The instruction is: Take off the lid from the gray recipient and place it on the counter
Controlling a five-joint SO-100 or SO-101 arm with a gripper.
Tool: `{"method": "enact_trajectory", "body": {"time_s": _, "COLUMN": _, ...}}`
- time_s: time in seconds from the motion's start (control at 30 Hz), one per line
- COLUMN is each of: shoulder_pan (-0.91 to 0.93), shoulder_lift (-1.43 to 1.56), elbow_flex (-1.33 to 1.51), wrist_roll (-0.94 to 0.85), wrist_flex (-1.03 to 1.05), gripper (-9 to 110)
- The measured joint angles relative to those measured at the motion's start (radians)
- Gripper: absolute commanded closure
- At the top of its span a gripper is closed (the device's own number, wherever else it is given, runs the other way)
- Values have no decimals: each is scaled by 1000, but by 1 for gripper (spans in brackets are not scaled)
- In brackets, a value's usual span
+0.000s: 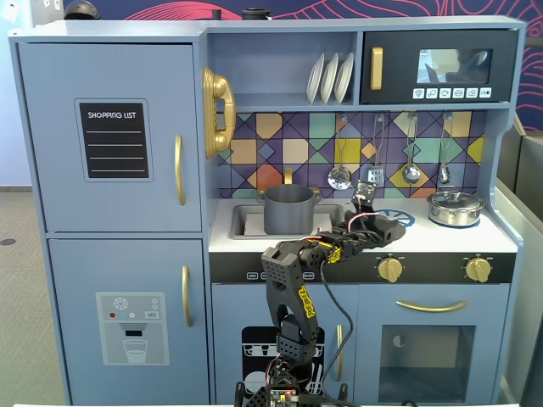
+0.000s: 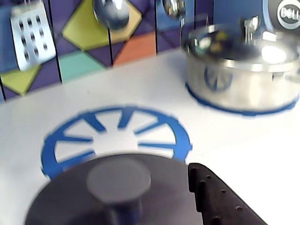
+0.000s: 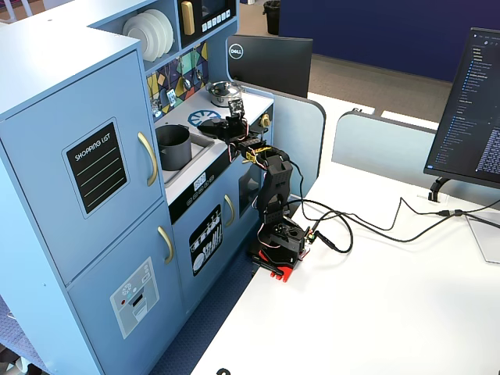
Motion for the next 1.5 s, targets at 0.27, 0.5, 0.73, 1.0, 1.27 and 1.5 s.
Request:
{"method": "enact_trajectory", "body": {"time_s": 0.27, "shoulder_pan": 2, "shoulder_lift": 123, "elbow_flex": 9, "wrist_roll": 0, "wrist_flex": -9, "gripper": 53}}
{"method": "enact_trajectory", "body": {"time_s": 0.5, "shoulder_pan": -23, "shoulder_lift": 471, "elbow_flex": 35, "wrist_roll": 58, "wrist_flex": 321, "gripper": 102}}
{"method": "enact_trajectory", "body": {"time_s": 0.73, "shoulder_pan": -195, "shoulder_lift": 844, "elbow_flex": 54, "wrist_roll": 97, "wrist_flex": 776, "gripper": 102}}
{"method": "enact_trajectory", "body": {"time_s": 1.0, "shoulder_pan": -407, "shoulder_lift": 1015, "elbow_flex": 224, "wrist_roll": 17, "wrist_flex": 1266, "gripper": 102}}
{"method": "enact_trajectory", "body": {"time_s": 1.27, "shoulder_pan": -594, "shoulder_lift": 1132, "elbow_flex": 523, "wrist_roll": -5, "wrist_flex": 1442, "gripper": 102}}
{"method": "enact_trajectory", "body": {"time_s": 1.5, "shoulder_pan": -609, "shoulder_lift": 1281, "elbow_flex": 799, "wrist_roll": -31, "wrist_flex": 1525, "gripper": 102}}
